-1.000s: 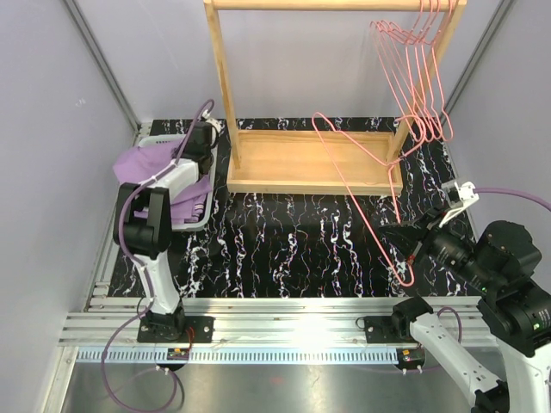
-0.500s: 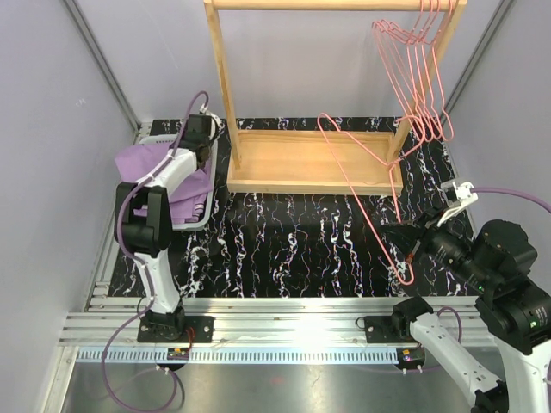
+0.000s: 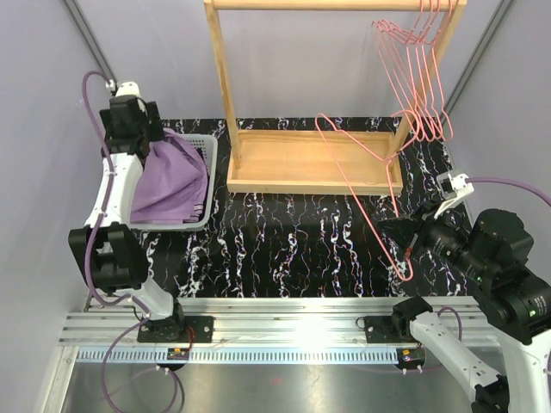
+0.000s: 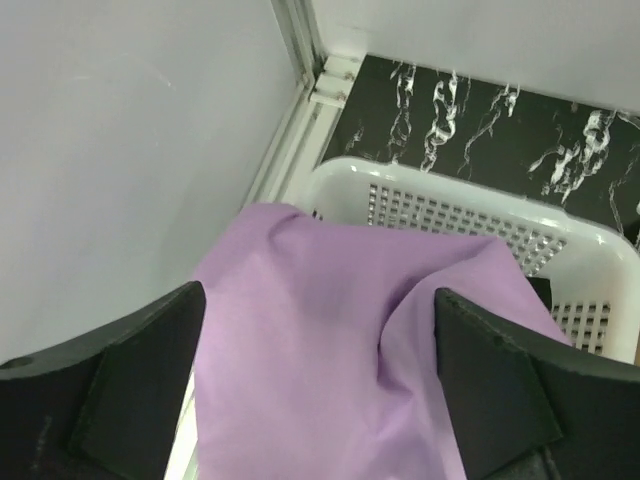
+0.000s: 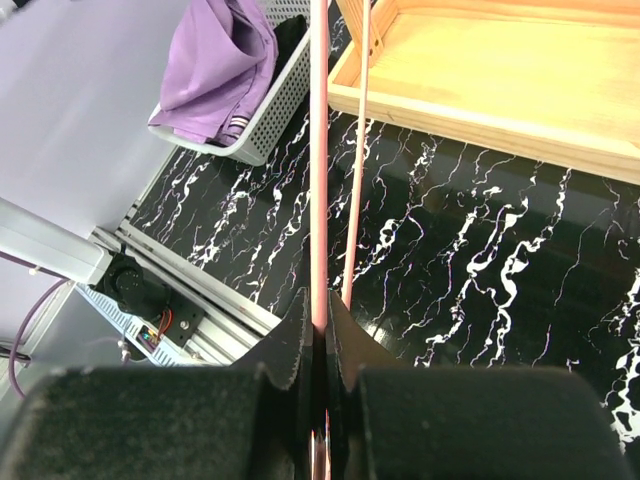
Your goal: Remove the trousers from the hanger
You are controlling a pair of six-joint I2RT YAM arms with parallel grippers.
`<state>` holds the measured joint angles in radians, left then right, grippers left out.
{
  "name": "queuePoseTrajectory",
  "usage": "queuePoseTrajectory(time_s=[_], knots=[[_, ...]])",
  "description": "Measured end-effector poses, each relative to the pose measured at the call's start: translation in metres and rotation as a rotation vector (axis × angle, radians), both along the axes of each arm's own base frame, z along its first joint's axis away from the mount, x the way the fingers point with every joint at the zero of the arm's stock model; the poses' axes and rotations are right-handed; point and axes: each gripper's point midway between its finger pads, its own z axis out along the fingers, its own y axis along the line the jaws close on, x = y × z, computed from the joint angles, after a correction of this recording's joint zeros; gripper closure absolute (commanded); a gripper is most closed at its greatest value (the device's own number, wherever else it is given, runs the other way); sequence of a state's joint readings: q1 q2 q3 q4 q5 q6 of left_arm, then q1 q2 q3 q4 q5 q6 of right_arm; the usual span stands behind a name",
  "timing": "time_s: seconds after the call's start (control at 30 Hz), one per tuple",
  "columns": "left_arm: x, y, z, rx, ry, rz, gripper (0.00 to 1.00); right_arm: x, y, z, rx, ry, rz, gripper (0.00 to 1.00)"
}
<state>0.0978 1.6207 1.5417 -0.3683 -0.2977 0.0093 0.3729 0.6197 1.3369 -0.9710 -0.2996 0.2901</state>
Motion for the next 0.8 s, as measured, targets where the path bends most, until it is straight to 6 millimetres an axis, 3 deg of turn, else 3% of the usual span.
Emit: queuePoseTrajectory(time_s=[0.1, 0.23, 0.4, 0.53, 0.7, 0.8], knots=[[0.001, -0.008, -0.038, -0.090, 0.017, -0.067, 0.09, 0.002, 0.001, -0.001, 0.002, 0.011, 0.000, 1.00], [-0.007, -0.061, -0.094, -0.205, 0.123, -0.294, 0.08, 0.003, 0.002, 0.000, 0.004, 0.016, -0.002, 1.00], [-0.003, -0.098, -0.092, -0.251, 0.141, -0.491, 0.01, 0.005, 0.003, 0.001, 0.008, 0.023, -0.003, 1.00], [0.000, -0.096, -0.079, -0.245, 0.107, -0.487, 0.01, 0.005, 0.003, 0.001, 0.007, 0.025, -0.004, 1.00], [0.002, -0.059, -0.058, -0.276, 0.019, -0.256, 0.01, 0.005, 0.003, 0.000, 0.006, 0.028, -0.004, 1.00], [0.006, -0.035, -0.064, -0.314, 0.016, -0.154, 0.01, 0.005, 0.003, 0.001, 0.006, 0.028, -0.004, 1.00]])
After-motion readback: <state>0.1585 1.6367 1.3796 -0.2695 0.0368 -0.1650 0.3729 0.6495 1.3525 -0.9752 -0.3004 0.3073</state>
